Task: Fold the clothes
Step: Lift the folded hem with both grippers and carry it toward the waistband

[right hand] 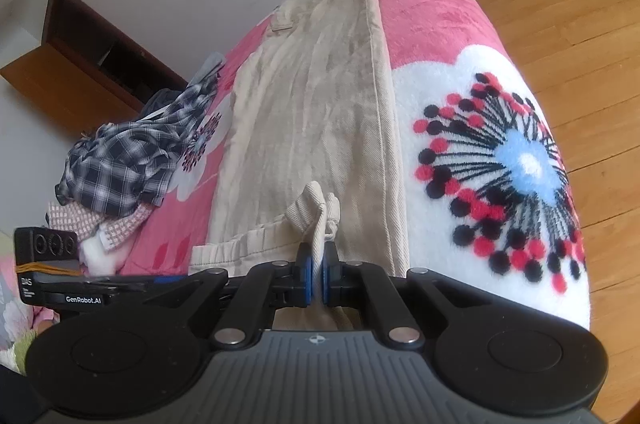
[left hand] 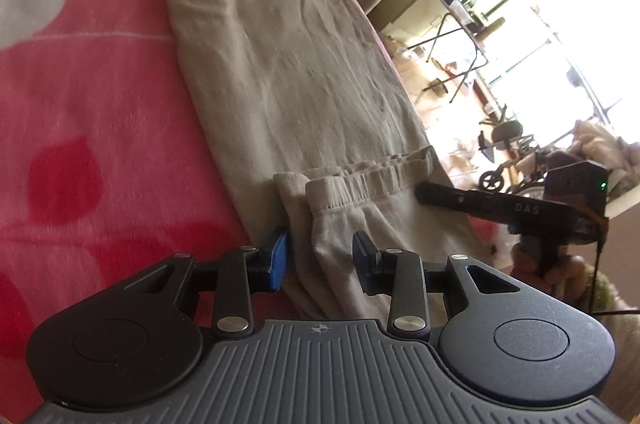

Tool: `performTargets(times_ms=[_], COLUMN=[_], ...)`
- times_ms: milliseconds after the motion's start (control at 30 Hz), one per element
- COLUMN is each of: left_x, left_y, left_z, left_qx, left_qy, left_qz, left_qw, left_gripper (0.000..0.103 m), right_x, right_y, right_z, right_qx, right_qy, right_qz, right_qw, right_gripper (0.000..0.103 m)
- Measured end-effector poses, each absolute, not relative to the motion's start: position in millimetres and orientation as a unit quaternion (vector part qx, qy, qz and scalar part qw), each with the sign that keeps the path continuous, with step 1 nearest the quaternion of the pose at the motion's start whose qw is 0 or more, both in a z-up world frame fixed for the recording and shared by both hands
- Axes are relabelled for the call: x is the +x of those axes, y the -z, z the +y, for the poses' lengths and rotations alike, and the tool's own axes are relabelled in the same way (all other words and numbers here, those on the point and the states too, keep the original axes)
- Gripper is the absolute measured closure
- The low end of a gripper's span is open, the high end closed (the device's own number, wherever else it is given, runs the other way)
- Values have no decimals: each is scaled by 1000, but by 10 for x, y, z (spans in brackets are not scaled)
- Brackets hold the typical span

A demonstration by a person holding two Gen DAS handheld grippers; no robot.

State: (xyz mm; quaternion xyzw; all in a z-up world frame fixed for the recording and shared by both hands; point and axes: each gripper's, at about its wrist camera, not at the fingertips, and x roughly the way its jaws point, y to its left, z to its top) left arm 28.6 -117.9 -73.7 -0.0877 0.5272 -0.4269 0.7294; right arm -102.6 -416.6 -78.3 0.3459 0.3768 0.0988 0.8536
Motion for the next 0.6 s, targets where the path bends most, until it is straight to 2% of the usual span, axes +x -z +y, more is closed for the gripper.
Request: performTargets(times_ms=[200,500,600], left_x=[346,386,362], left_y=[697,847,823], left_z=[-1197,-1236,-1293], left_qx=[-151,-143,-134], left_qy=[459,438,434], left_qz=[529,550,544], left_qw=[698,696,706], left_gripper=[68,68,72], right_x=[-1028,-1066,-1062], right_y=[817,904,911], right_z=[-4182,-4256,-4272], right_qx=[357,396,402], right_qy=[-98,-100,-105], right_qz=[375,367,367], right_qw=[850,835,833], right_gripper=[98,98,98])
